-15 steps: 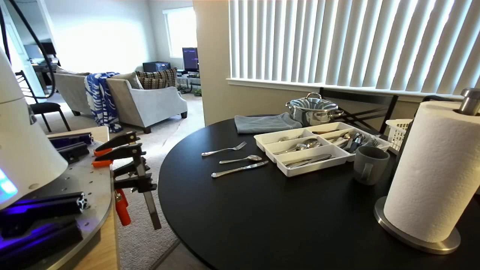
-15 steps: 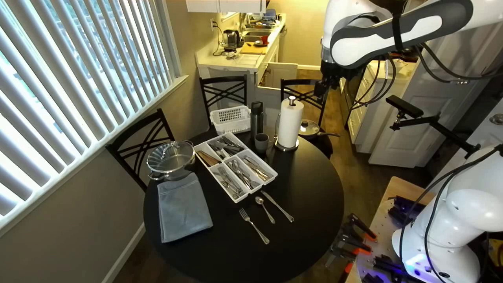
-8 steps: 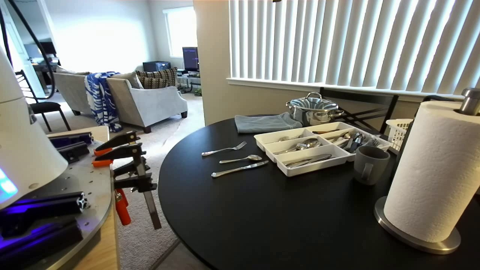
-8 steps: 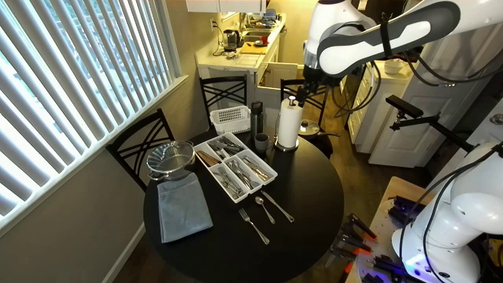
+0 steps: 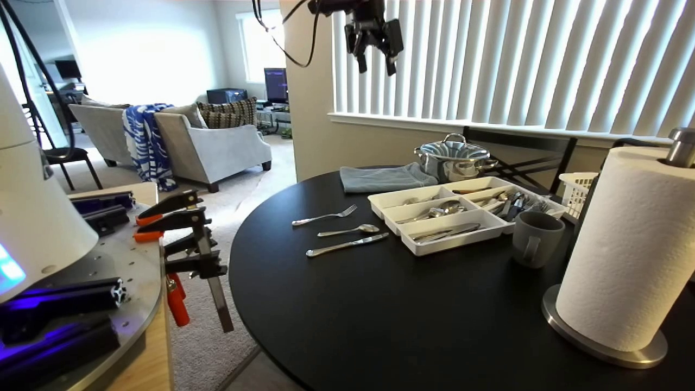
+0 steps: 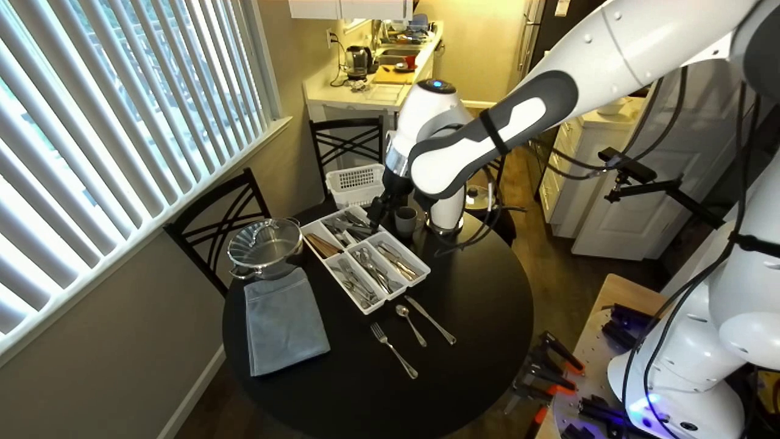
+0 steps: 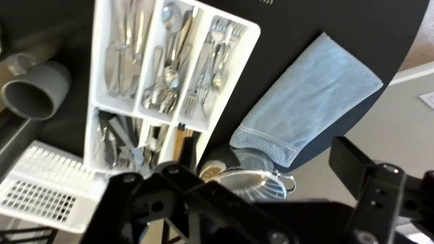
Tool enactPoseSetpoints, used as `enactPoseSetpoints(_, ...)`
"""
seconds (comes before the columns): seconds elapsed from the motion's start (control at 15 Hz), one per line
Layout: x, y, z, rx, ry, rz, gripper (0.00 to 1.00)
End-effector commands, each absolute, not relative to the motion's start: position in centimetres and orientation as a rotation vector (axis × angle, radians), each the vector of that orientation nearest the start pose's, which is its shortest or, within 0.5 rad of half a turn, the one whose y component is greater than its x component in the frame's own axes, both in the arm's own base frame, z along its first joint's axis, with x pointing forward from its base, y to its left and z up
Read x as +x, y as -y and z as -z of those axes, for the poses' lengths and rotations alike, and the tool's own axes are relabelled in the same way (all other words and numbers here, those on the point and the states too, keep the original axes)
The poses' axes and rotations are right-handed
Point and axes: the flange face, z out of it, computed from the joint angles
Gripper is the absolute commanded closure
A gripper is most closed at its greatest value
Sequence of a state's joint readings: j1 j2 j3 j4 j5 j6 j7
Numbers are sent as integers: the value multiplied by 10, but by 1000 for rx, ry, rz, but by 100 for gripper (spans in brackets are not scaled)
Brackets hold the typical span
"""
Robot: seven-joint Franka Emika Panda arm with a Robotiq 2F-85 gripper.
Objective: Put the kitchen utensils into the utensil organizer
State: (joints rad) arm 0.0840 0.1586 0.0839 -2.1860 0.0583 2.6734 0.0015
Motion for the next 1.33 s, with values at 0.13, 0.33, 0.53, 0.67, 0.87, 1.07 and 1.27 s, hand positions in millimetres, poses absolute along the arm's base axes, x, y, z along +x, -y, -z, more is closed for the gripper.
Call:
enactPoseSetpoints(0.13, 584, -129, -254, -2952, 83, 201, 0)
enactPoseSetpoints(0.33, 572, -131, -212, -2980, 46, 7, 0)
enactPoseSetpoints(0.53, 566, -127, -200, -2991, 67, -37, 0)
enactPoseSetpoints(0.67, 565, -126, -190, -2992, 62, -62, 0)
enactPoseSetpoints(0.87, 569, -127, -194, -2990, 64, -45, 0)
enactPoseSetpoints(1.07, 569, -127, -195, -2990, 64, -42, 0)
enactPoseSetpoints(1.27, 565, -148, -169, -2935, 84, 2, 0)
